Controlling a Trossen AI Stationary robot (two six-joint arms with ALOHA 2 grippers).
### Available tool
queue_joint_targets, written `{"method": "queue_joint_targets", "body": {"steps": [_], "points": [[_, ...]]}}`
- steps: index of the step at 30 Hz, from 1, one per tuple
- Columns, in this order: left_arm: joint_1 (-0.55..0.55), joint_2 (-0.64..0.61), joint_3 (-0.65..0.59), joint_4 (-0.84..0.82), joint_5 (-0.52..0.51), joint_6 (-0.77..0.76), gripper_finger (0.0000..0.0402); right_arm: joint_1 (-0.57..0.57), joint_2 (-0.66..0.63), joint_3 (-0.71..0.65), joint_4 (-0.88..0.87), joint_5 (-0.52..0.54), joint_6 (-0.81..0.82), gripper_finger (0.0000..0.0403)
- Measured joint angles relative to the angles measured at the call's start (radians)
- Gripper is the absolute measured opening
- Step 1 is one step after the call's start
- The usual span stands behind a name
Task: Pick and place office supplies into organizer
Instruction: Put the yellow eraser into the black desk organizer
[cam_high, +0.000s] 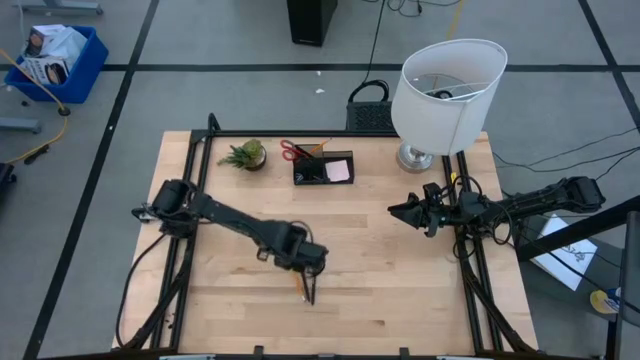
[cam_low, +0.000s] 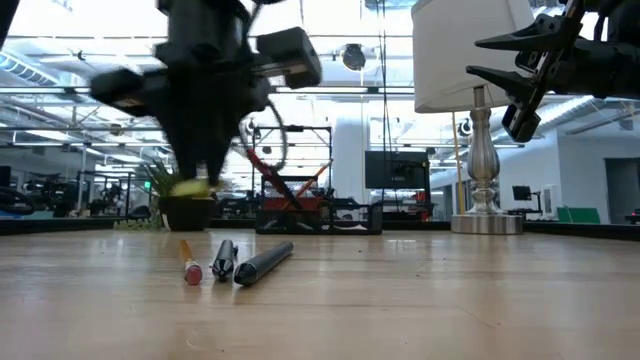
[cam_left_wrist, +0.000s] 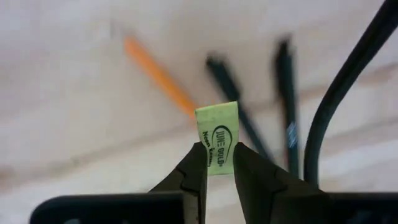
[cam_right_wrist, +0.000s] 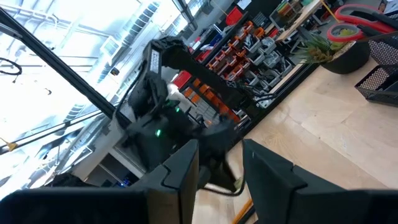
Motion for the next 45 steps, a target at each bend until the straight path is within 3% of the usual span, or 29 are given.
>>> {"method": "queue_joint_targets", "body": {"steps": [26,32,40,45], "points": [[0.578,-0.009,0.001,-0.009,-0.031,0.952,0.0065,0.0,0.0,0.0,0.0,0.0,0.0,0.0116],[0.624,-0.009,0.028,-0.023,-0.058,1.179,0.0065,0.0,0.0,0.0,0.0,0.0,0.0,0.0116],[0.635,-0.01,0.166,-0.003,-0.232,1.466,0.0065,0.0,0.0,0.0,0.0,0.0,0.0,0.0116],[0.653,-0.01,0.199,-0.002,-0.241,1.665,0.0065,0.0,0.0,0.0,0.0,0.0,0.0,0.0116]]}}
